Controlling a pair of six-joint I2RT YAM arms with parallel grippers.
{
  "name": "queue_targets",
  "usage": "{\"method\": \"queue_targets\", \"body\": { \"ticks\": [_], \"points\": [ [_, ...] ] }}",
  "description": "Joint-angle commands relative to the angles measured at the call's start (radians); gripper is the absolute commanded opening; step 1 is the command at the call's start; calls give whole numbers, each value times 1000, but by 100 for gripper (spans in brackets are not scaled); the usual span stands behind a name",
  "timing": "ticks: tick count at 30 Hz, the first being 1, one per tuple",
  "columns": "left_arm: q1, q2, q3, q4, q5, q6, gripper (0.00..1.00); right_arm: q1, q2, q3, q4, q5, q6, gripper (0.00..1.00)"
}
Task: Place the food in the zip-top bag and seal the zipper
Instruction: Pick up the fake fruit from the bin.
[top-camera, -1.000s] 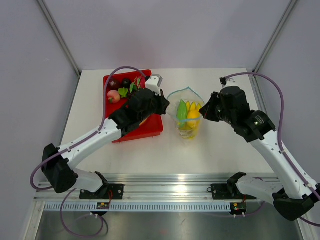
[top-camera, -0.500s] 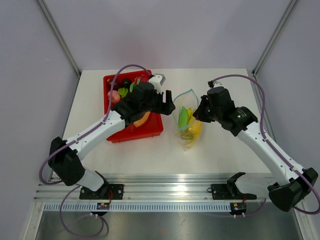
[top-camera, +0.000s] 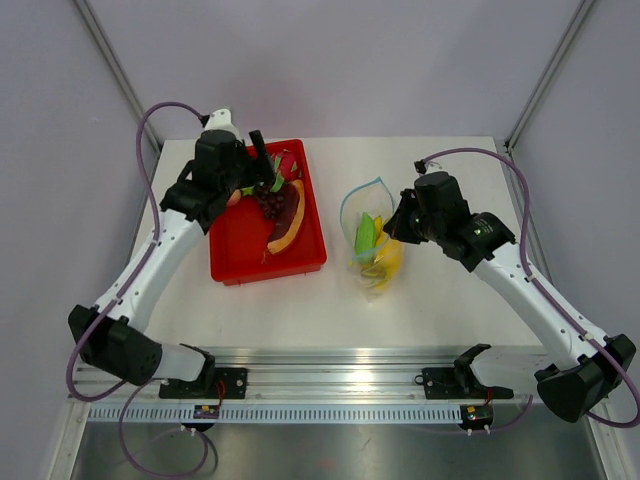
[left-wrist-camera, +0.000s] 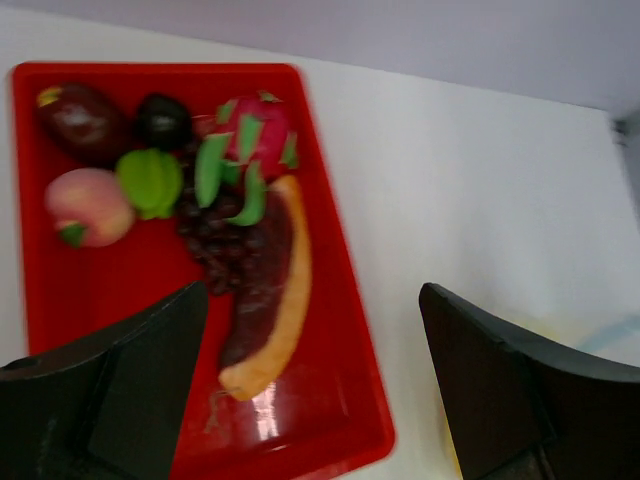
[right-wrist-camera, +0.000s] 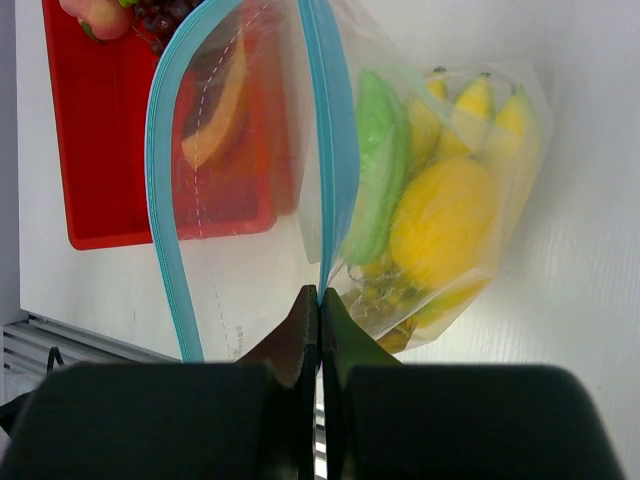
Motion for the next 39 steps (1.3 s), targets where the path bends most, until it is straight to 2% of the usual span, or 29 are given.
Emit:
{"method": "queue_targets", "body": {
  "ticks": [1,8,15,21,24,31,39],
  "points": [
    [73,115,23,-143,-167,-47,90,2,-13,34,40,-20,-19,0],
    [143,304,28,-102,-292,-115,86,1,-12,27,40,-18,-22,0],
    [206,454,81,-106,-433,-395,85,2,5,36,35,-14,-29,0],
    [225,603,228,-168,-471,-544,87,2,25,36,32,-11,-31,0],
    [234,666,253,-169,-473,-598,90,1,37,36,31,-11,-32,0],
    [254,724,264,-130,-519,-673,84,1,71,47,16,3,-46,0],
    [287,779,285,-79,-497,-672,81,2,97,56,14,6,-51,0]
  ]
}}
